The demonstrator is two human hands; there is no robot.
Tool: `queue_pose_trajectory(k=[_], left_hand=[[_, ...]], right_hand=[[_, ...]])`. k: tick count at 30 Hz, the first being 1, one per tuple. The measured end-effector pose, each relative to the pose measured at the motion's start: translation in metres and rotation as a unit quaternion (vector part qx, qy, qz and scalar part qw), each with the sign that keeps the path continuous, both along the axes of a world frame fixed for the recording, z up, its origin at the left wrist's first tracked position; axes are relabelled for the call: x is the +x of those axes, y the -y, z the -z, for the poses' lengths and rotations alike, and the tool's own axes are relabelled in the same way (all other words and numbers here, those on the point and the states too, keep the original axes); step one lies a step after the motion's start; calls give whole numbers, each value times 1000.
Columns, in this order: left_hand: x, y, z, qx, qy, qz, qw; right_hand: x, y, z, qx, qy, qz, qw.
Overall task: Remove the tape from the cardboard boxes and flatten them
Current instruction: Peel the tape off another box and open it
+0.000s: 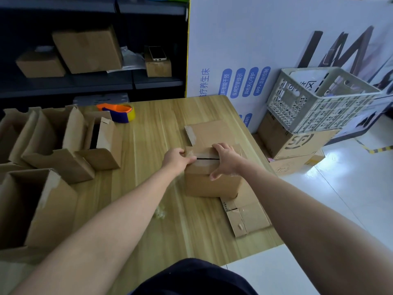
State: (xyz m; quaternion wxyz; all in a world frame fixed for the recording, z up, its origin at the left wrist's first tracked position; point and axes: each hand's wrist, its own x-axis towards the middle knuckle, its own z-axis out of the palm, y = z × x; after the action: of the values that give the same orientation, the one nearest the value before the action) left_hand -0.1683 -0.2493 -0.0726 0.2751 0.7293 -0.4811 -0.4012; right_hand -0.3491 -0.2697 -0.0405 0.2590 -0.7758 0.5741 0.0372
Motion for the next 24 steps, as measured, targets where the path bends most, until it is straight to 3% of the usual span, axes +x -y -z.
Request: queue_pose_trajectory(k=[6,11,14,20,22,24], left_hand=[[13,-1,0,-37,-111,-137,984],[55,-3,19,-12,-170,-267,949],[62,-11,33,-13,-230,-343,911],[80,-30,47,-74,-225,-452,860],[96,-33,44,-105,-200,-442,868],[109,-40,41,-118,-138,-382,906]], right_hand=[[2,-2,-3,7,0,0,1000],[5,-2,-5,11,-13,-3,1000],[7,-2,-6,10,-23,-7,1000],[7,-1,-5,4,-32,-7,999],[9,0,-6,7,-37,-8,999],[11,2,-7,10,-46,-11,999]])
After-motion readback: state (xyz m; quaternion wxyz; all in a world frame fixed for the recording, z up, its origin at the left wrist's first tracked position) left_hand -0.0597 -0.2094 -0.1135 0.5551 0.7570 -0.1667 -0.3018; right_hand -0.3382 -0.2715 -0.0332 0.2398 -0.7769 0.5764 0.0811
